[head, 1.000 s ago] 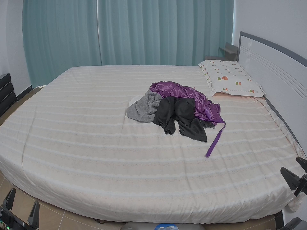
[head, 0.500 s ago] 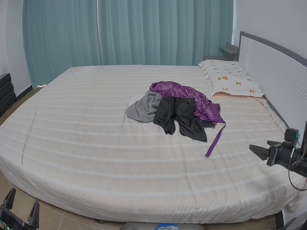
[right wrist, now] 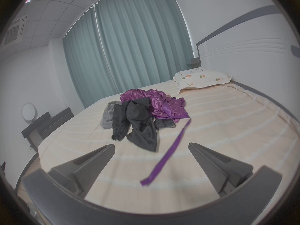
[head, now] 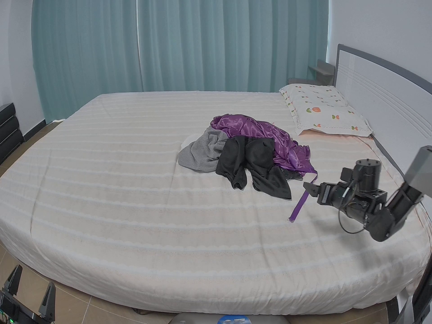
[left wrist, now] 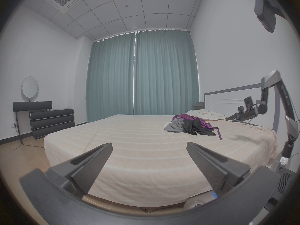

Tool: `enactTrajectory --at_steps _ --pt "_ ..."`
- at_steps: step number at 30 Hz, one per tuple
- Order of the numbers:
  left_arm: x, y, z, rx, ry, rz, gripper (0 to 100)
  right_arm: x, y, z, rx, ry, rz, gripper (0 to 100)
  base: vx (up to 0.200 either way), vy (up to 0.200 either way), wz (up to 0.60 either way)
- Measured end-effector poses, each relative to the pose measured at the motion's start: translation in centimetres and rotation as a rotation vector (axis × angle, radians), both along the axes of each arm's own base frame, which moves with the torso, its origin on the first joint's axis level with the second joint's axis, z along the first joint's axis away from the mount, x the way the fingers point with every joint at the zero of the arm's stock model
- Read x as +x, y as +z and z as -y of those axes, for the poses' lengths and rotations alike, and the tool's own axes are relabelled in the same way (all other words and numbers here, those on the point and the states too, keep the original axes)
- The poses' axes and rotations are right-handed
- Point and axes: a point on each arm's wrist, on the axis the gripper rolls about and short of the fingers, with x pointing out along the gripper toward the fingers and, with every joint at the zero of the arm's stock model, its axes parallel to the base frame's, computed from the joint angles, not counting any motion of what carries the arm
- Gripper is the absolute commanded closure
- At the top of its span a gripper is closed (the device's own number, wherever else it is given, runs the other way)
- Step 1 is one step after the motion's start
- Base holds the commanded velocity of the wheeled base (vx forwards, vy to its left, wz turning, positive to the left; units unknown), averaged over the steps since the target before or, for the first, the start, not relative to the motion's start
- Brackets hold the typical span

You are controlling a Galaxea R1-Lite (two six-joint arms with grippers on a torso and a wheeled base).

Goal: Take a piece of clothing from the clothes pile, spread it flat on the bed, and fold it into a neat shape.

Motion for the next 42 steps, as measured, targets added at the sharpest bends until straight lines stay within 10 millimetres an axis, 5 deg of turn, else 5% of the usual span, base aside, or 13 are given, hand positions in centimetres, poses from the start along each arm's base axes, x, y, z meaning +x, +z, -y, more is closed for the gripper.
enactTrajectory --at_steps 11,31,32,42 --pt "0.0 0.0 0.0 0.0 0.0 0.0 0 9.8 -6.6 -3.4 0.073 -0.046 0.032 0 0.0 0.0 0.0" --pt "0.0 0.0 0.0 0.0 0.0 0.0 0 16.6 -12.1 -6.3 0.111 -0.067 -0.076 0 0.0 0.0 0.0" --pt "0.0 0.0 0.0 0.0 0.0 0.0 0 16.8 -12.3 -6.4 0.11 -0.067 -0.077 100 0.0 0.0 0.0" --pt "0.0 0.0 0.0 0.0 0.0 0.0 0 17.2 -12.9 -7.3 0.191 -0.08 -0.089 100 0.0 0.0 0.0"
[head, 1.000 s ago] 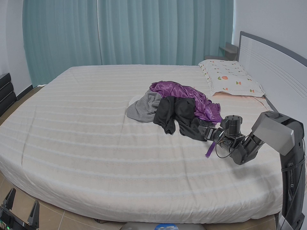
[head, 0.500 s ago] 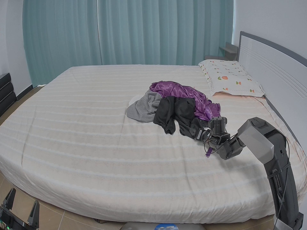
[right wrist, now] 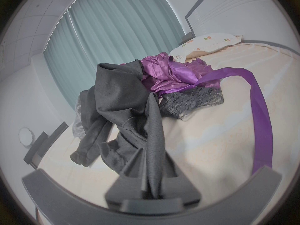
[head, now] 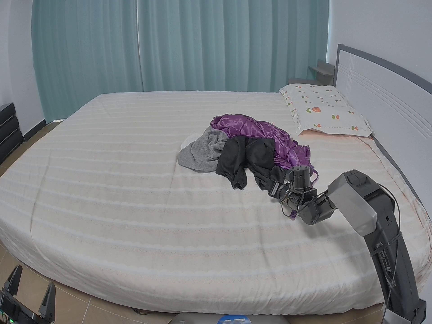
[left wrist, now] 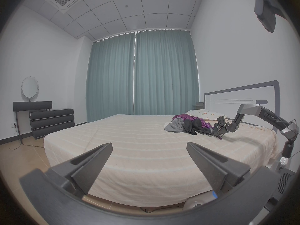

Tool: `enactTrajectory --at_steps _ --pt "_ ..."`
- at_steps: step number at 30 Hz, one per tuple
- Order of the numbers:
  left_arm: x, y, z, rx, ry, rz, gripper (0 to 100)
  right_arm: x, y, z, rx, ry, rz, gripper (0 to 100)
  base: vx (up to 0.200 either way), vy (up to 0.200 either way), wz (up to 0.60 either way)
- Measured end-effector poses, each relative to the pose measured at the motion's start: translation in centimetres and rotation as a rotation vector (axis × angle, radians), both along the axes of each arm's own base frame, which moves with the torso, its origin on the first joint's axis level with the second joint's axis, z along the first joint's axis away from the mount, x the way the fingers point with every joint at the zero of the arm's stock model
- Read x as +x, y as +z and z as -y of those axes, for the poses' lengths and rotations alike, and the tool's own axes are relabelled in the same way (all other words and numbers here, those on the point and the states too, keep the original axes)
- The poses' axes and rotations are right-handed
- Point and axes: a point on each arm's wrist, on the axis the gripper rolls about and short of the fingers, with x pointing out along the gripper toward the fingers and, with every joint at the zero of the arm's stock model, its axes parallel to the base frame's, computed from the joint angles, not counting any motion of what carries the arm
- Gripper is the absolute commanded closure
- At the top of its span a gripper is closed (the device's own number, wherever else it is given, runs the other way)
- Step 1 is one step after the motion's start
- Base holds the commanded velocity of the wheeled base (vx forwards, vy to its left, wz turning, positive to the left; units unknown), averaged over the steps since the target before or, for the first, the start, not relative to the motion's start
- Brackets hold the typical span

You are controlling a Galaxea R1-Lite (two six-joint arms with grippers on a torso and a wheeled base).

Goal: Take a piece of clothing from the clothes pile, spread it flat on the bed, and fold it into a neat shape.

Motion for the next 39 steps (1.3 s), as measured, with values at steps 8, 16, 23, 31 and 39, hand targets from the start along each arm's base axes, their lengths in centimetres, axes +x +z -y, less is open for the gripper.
enactTrajectory --at_steps 8,16,23,31,39 --pt "0.0 0.0 0.0 0.0 0.0 0.0 0 -0.8 1.3 0.2 0.092 -0.027 0.022 100 0.0 0.0 0.0" --pt "0.0 0.0 0.0 0.0 0.0 0.0 0 -4.4 2.7 1.0 0.171 0.009 0.024 100 0.0 0.0 0.0" --pt "0.0 0.0 0.0 0.0 0.0 0.0 0 -8.8 5.5 1.4 0.23 0.057 0.074 100 0.0 0.0 0.0" --pt "0.0 0.0 0.0 0.0 0.0 0.0 0 -13.6 11.2 0.2 0.302 0.131 0.15 100 0.0 0.0 0.0" --pt "0.0 0.0 0.0 0.002 -0.001 0.0 0 -18.5 16.8 -1.3 0.357 0.224 0.221 100 0.0 0.0 0.0"
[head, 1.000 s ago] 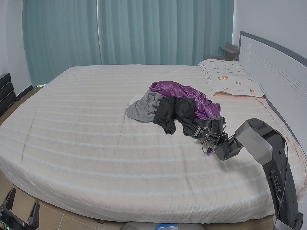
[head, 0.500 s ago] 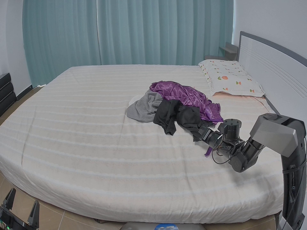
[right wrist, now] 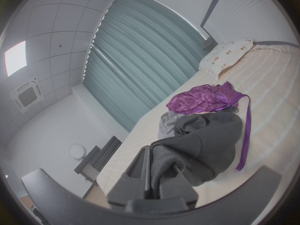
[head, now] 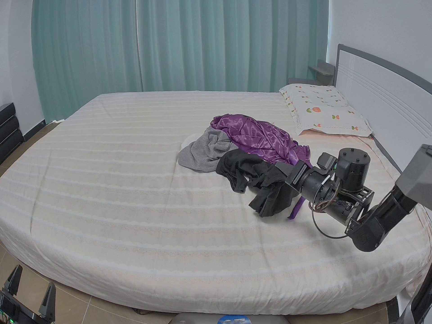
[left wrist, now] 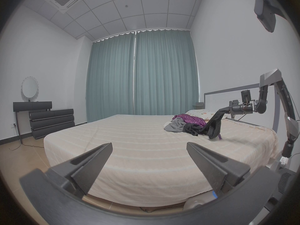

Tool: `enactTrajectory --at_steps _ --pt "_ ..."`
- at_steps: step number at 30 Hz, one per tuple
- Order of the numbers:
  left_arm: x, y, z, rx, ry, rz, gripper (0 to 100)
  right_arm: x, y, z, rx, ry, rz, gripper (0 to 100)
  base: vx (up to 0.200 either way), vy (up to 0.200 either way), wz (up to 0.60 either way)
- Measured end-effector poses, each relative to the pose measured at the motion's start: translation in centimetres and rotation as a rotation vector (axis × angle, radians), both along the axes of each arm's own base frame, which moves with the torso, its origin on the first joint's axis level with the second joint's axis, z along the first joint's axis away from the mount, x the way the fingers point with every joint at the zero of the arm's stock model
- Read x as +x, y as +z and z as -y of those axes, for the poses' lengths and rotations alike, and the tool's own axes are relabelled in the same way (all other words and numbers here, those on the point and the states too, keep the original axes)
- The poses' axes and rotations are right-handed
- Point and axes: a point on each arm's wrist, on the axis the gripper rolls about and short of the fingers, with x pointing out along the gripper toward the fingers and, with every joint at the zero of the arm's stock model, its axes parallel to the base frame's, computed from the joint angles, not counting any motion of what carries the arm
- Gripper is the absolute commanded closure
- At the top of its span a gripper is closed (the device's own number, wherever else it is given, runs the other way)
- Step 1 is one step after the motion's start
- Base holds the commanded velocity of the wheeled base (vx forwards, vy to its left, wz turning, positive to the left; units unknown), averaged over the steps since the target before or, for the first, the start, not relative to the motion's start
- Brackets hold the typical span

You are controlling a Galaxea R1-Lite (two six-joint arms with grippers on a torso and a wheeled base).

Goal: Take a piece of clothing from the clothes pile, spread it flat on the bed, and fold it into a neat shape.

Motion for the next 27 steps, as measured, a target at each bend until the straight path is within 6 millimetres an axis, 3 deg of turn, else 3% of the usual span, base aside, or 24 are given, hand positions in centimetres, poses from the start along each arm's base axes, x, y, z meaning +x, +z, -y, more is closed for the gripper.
enactTrajectory --at_steps 8,17,23,27 --pt "0.0 0.0 0.0 0.027 -0.005 0.003 0 -3.5 3.5 0.0 0.034 0.044 0.064 100 0.0 0.0 0.0" --pt "0.0 0.4 0.0 0.011 -0.01 0.027 0 -5.2 5.6 0.7 0.065 0.051 0.123 100 0.0 0.0 0.0" --pt "-0.3 4.0 0.1 -0.085 -0.035 0.101 0 -5.5 6.1 0.8 0.066 0.052 0.142 100 0.0 0.0 0.0" --pt "0.9 5.9 0.2 -0.123 -0.11 0.034 0 -5.5 6.4 0.7 0.063 0.055 0.162 100 0.0 0.0 0.0"
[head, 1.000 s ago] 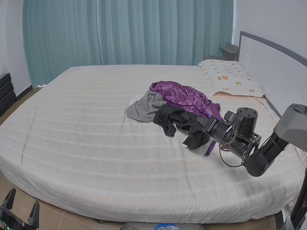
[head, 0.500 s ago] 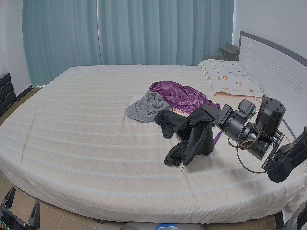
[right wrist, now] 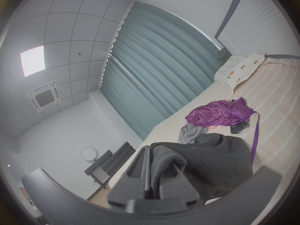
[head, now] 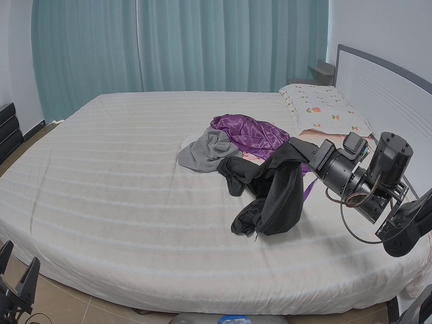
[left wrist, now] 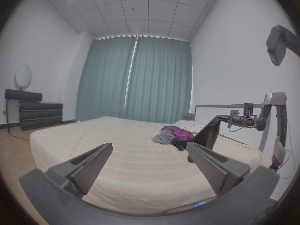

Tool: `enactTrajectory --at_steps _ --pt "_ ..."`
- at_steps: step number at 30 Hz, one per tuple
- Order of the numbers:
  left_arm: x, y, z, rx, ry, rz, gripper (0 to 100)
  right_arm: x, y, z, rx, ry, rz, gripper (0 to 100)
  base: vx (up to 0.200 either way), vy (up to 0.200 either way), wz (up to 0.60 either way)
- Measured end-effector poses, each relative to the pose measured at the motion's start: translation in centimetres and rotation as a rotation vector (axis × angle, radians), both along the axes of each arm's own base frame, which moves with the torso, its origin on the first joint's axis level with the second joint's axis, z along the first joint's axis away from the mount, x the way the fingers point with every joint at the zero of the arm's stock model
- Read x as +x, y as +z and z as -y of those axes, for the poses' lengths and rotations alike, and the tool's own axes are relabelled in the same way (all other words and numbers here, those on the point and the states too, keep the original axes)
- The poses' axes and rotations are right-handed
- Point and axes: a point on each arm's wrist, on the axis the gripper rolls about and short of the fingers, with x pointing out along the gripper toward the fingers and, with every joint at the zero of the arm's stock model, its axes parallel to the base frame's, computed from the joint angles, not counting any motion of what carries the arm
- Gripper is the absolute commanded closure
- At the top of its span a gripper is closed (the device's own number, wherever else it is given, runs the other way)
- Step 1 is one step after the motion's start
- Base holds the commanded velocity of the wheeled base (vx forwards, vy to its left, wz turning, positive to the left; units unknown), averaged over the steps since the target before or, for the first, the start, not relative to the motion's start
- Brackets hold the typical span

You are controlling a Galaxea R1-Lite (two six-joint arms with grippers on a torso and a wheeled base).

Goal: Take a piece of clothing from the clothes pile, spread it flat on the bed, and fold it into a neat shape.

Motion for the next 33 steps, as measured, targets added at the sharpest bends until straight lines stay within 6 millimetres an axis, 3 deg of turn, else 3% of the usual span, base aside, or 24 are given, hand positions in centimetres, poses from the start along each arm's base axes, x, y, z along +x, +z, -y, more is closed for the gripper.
enactTrajectory --at_steps 8,15,25,33 --pt "5.2 2.4 0.7 -0.016 -0.17 -0.22 0 -0.3 0.9 0.2 0.005 -0.001 0.051 100 0.0 0.0 0.0" --pt "11.2 2.6 2.3 -0.019 -0.272 -0.374 0 -0.9 1.7 0.5 0.007 0.004 0.082 100 0.0 0.0 0.0" --pt "20.1 -0.4 6.5 -0.064 -0.309 -0.522 0 -1.2 1.6 0.6 -0.003 0.01 0.085 100 0.0 0.0 0.0" --pt "26.7 -3.9 12.6 -0.115 -0.346 -0.568 0 -1.6 2.2 0.3 0.003 0.022 0.117 100 0.0 0.0 0.0"
